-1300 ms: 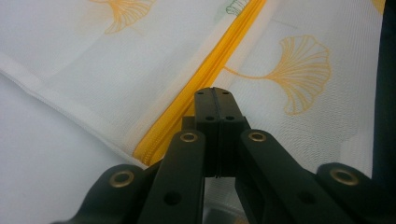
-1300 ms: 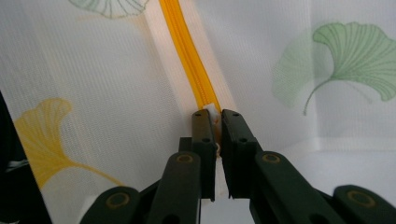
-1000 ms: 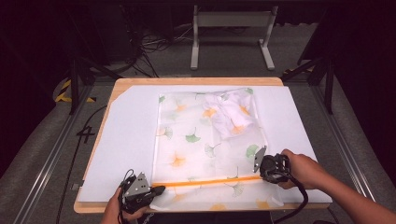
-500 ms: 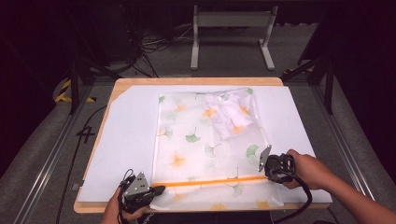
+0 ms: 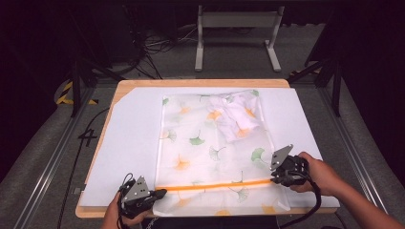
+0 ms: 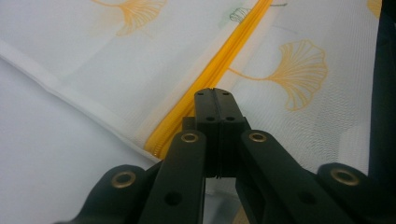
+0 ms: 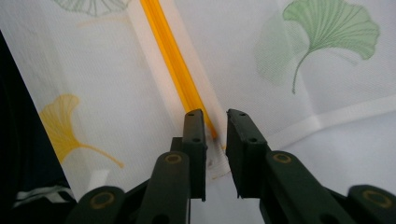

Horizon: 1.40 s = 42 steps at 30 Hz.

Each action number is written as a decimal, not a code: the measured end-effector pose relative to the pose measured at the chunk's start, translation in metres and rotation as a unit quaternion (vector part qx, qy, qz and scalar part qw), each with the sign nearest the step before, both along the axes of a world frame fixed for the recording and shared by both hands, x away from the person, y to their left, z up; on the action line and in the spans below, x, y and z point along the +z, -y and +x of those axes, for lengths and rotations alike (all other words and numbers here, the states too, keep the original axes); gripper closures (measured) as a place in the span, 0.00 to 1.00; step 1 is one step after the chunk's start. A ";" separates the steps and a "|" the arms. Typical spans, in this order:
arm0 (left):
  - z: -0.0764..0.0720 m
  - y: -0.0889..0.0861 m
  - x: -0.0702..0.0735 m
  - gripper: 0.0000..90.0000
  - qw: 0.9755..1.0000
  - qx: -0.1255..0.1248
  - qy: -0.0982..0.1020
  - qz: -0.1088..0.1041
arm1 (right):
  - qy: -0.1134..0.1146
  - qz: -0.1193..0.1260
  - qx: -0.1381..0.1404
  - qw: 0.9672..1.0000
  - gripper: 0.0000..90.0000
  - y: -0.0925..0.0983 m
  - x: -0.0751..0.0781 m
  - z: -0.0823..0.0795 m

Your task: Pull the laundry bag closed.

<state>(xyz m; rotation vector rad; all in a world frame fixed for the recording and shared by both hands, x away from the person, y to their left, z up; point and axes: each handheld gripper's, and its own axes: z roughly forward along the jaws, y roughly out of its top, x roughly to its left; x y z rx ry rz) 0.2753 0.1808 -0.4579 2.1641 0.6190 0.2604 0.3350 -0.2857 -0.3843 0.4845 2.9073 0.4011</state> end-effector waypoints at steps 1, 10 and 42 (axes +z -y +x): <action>0.000 -0.001 0.001 1.00 1.000 0.002 0.002 0.000 | 0.005 0.006 -0.003 1.000 0.85 0.001 0.001 0.000; 0.009 -0.010 0.012 1.00 0.999 0.015 0.028 -0.011 | 0.041 0.074 -0.026 0.996 0.80 0.011 0.006 0.001; 0.042 -0.065 0.025 0.46 0.986 0.132 0.098 -0.020 | 0.237 0.237 -0.174 0.926 0.41 0.084 -0.010 -0.004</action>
